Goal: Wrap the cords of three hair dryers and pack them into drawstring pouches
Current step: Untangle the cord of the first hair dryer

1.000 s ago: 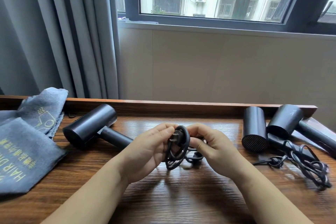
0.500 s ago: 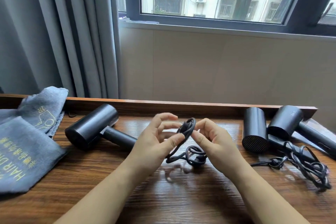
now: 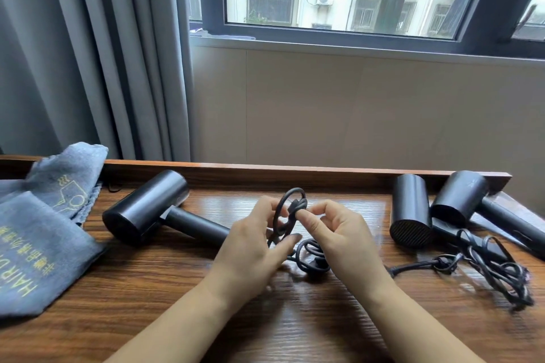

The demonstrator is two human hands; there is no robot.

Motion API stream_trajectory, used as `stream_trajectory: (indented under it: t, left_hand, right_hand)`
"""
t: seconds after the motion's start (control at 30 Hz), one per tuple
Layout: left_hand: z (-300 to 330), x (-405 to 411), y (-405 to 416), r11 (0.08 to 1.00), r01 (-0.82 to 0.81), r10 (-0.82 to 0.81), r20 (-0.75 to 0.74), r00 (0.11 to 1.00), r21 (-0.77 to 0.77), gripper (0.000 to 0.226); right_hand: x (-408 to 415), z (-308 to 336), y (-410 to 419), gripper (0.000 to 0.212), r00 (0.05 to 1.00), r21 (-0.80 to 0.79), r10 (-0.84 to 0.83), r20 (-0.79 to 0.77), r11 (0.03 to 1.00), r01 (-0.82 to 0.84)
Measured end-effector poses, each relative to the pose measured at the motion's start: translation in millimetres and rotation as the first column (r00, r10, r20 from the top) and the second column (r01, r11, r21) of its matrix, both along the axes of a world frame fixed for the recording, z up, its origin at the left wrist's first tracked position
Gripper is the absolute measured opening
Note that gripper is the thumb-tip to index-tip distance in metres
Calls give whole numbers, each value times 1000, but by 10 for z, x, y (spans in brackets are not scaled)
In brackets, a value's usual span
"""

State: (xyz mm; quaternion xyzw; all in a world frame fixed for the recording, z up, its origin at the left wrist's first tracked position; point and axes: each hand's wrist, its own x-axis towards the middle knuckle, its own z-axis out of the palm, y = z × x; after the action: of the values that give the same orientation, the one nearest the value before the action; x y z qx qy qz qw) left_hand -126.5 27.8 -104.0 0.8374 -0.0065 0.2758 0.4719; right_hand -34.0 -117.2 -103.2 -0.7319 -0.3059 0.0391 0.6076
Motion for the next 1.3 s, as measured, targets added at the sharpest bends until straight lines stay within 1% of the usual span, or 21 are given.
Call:
stream_trajectory:
  t: [0.03,0.1,0.2,0.3,0.4,0.5,0.53,0.57,0.67,0.7,0.77,0.8,0.87,0.93,0.97,1.03,1.07,1.1,1.2,1.3]
  left_hand:
    - [-6,3,-10,998,-44,42,24,999,49,27]
    - [-1,10,-8,989,-114,107,70,992,98,24]
    - [-3,31,4,989,-114,109,53,993,94,24]
    - [-4,28,15,993,-98,96,33,995,64,19]
    - [4,31,49,987,-157,158,36,987,-11,10]
    - [-5,51,61,981,-160,162,15,987,-112,10]
    - [-15,65,57,981,-154,156,15,988,-115,10]
    - [-27,79,57,984,-156,159,29,987,-90,10]
    - [-33,96,68,980,-190,180,143,973,53,12]
    - [-24,92,75,980,-179,164,160,974,91,15]
    - [-21,81,99,982,-150,133,145,980,112,20]
    - [-16,74,110,985,-145,131,133,982,98,22]
    - [-8,59,122,991,-126,121,110,987,42,23]
    - [2,54,117,996,-90,91,84,992,-17,23]
    - [6,56,114,997,-60,63,74,995,-50,24]
    - [2,57,115,996,5,1,70,998,-94,26]
    - [-5,62,119,994,25,-18,67,998,-107,28]
    - [-14,69,117,991,43,-35,59,998,-129,28]
    - [-29,72,88,959,115,-106,49,993,-259,27]
    - [-16,68,69,911,153,-145,49,988,-383,26]
  right_hand:
    - [-19,-1,7,33,1000,-16,-4,13,1000,4]
    - [-47,11,7,27,998,-44,-9,55,999,12]
    - [-48,33,5,22,990,-101,-45,135,993,59]
    - [-74,57,18,23,979,-137,-64,194,986,92]
    - [-136,48,36,26,973,-183,-34,230,980,78]
    - [-171,42,61,33,965,-221,-17,261,972,77]
    - [-166,39,63,35,963,-224,-23,267,971,85]
    - [-155,32,62,36,964,-221,-25,264,972,85]
    - [-145,2,58,35,965,-226,-3,263,972,64]
    - [-157,-6,56,35,963,-230,4,270,971,61]
    - [-184,-11,57,33,965,-221,19,262,974,41]
    - [-198,5,60,33,976,-189,23,218,982,19]
    - [-189,41,58,34,996,-64,5,92,998,1]
    - [-129,63,42,26,1000,40,-18,-21,999,18]
    - [-95,59,35,24,996,74,36,-76,997,-30]
    - [-53,49,23,26,961,150,198,-191,974,-171]
    - [-37,56,9,25,948,164,239,-210,965,-207]
    - [-24,73,-6,23,948,159,246,-201,963,-216]
    - [4,101,-33,19,967,139,217,-136,970,-198]
    - [6,83,-27,19,985,106,172,-31,980,-168]
